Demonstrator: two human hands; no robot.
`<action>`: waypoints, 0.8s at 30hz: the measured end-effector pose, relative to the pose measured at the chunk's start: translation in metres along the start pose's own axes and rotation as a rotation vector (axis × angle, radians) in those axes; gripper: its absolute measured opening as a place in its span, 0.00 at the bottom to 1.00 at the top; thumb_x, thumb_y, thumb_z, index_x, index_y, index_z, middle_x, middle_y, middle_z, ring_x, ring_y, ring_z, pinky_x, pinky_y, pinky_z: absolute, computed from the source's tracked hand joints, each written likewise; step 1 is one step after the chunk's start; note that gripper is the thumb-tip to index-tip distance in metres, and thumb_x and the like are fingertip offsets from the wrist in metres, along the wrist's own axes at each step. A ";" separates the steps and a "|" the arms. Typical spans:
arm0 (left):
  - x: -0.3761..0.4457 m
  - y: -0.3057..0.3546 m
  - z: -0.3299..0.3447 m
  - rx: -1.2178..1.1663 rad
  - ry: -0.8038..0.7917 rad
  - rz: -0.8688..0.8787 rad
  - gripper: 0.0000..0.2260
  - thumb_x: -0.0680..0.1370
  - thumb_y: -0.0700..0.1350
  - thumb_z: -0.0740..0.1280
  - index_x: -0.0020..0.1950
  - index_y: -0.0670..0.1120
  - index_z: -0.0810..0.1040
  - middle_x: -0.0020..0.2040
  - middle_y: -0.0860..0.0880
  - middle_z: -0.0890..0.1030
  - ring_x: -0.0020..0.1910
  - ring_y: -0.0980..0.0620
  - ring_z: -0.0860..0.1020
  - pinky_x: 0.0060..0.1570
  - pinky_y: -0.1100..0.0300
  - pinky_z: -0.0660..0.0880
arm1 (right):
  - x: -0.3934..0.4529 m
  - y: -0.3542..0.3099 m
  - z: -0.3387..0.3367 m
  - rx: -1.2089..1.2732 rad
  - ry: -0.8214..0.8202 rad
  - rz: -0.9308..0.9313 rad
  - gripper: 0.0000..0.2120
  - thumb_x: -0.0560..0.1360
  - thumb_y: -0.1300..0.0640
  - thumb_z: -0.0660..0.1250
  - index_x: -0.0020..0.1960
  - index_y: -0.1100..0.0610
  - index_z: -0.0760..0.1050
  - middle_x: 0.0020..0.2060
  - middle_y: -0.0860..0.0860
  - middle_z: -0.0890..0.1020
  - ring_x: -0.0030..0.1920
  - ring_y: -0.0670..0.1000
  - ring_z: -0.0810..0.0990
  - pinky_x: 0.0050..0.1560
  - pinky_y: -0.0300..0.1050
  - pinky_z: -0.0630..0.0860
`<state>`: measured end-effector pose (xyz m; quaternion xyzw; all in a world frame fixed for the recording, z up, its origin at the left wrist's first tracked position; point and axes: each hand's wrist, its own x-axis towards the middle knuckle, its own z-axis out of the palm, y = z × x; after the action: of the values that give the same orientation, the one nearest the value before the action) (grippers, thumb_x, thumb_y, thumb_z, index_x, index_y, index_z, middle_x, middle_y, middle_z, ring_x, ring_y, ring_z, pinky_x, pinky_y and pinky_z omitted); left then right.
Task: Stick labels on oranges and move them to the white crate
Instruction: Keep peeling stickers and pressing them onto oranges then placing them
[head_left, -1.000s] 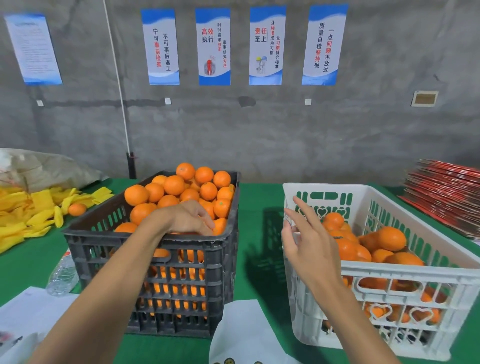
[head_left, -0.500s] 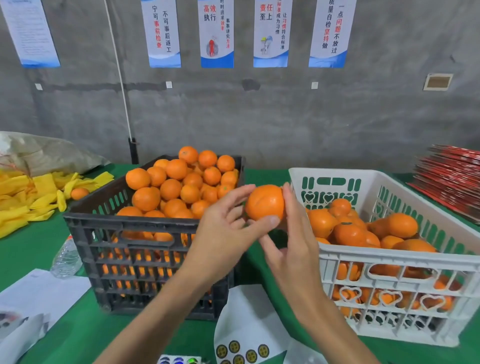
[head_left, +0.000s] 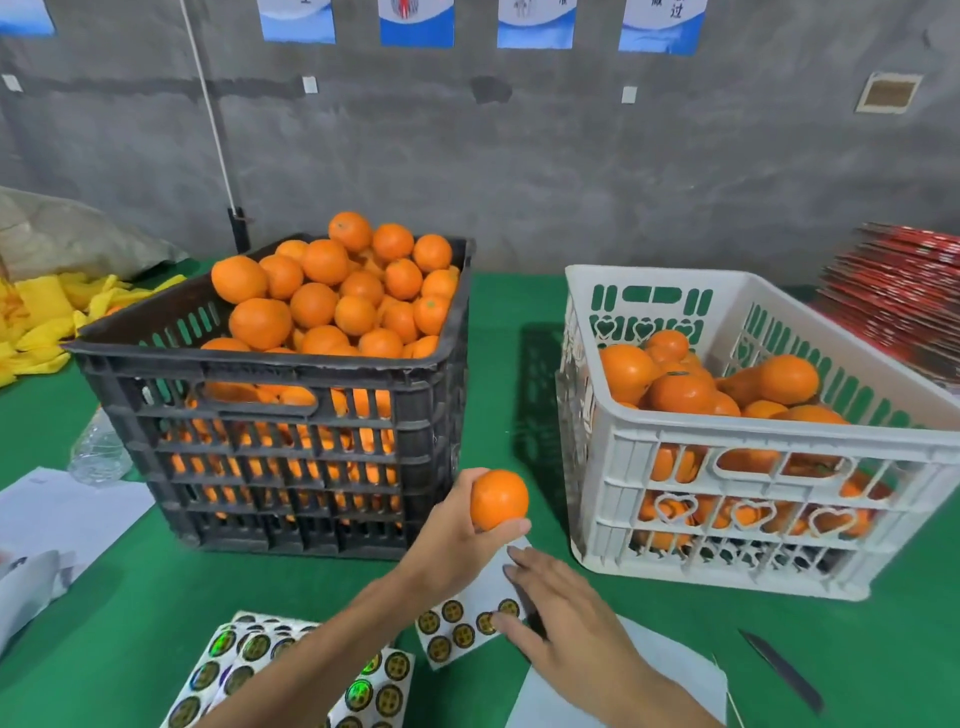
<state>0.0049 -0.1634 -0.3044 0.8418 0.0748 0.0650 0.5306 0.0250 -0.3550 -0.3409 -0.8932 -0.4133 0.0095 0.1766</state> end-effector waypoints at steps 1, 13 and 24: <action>-0.001 -0.004 0.000 -0.017 -0.003 0.002 0.33 0.68 0.67 0.74 0.68 0.64 0.65 0.58 0.57 0.78 0.50 0.60 0.81 0.46 0.67 0.76 | 0.003 0.007 -0.003 0.023 -0.023 -0.039 0.28 0.83 0.37 0.55 0.79 0.48 0.64 0.80 0.42 0.58 0.80 0.43 0.53 0.75 0.31 0.41; -0.026 -0.034 0.021 -0.132 -0.014 0.027 0.28 0.78 0.56 0.71 0.70 0.61 0.57 0.64 0.50 0.73 0.57 0.52 0.79 0.62 0.52 0.77 | 0.002 0.022 -0.002 0.094 0.119 0.085 0.28 0.81 0.38 0.61 0.74 0.53 0.73 0.74 0.41 0.68 0.74 0.40 0.61 0.73 0.32 0.55; -0.034 -0.032 0.029 -0.083 -0.010 0.166 0.29 0.79 0.58 0.70 0.73 0.60 0.57 0.66 0.64 0.60 0.59 0.59 0.78 0.56 0.62 0.79 | 0.005 0.011 -0.004 0.313 0.231 0.131 0.12 0.76 0.49 0.74 0.57 0.54 0.85 0.54 0.39 0.78 0.59 0.39 0.73 0.60 0.26 0.66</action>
<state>-0.0251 -0.1815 -0.3469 0.8226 -0.0007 0.1078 0.5582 0.0371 -0.3591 -0.3400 -0.8750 -0.3249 -0.0173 0.3585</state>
